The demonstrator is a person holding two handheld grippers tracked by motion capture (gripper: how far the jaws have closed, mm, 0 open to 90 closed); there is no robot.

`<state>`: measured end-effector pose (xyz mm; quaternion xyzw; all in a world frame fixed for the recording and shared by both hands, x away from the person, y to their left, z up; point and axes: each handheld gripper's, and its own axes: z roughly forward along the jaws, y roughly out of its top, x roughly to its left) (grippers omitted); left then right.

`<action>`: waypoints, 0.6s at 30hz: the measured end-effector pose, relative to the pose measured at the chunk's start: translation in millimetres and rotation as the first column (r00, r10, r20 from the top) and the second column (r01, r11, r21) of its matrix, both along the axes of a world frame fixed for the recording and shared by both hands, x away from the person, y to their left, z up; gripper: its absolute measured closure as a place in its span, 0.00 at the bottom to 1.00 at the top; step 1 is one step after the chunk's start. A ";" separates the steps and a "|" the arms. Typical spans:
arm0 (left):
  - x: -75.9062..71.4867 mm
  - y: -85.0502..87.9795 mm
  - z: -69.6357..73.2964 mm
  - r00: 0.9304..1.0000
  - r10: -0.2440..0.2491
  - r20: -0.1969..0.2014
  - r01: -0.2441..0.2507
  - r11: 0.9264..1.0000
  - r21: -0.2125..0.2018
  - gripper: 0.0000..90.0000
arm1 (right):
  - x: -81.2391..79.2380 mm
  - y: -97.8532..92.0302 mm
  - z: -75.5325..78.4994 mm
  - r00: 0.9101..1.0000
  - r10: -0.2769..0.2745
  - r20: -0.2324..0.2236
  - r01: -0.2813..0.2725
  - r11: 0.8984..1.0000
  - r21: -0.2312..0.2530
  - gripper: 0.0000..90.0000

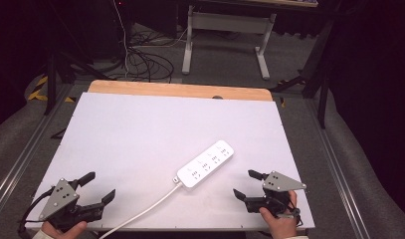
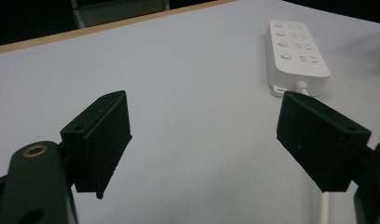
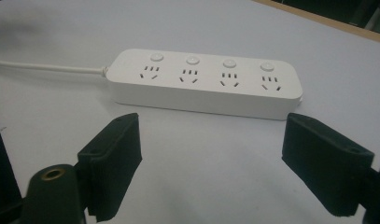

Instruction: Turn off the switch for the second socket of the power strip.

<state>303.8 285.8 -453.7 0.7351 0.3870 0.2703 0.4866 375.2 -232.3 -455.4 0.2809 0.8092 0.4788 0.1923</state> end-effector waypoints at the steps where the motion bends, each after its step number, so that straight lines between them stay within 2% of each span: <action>1: -0.2 -0.4 -0.1 1.000 0.002 0.000 -0.002 1.000 -0.007 0.20 | 0.0 0.0 0.0 1.000 0.000 0.000 0.000 1.000 0.000 0.22; 5: -0.9 -1.0 0.6 1.000 0.006 0.015 -0.006 1.000 0.012 0.20 | -0.3 0.3 0.1 1.000 0.003 -0.001 -0.003 1.000 -0.001 0.22; 16: -3.9 -1.9 2.0 0.999 0.021 0.048 -0.022 1.000 0.022 0.20 | -0.4 1.4 0.5 1.000 0.002 0.004 -0.002 1.000 -0.012 0.22; 17: -4.4 -1.9 2.7 0.998 0.022 0.057 -0.024 0.999 0.039 0.20 | -0.3 1.7 0.3 1.000 0.004 0.005 -0.004 1.000 -0.012 0.22; 18: -4.9 -2.8 2.8 0.998 0.024 0.060 -0.026 0.999 0.037 0.20 | -0.1 2.0 0.1 1.000 0.006 0.004 -0.006 1.000 -0.012 0.22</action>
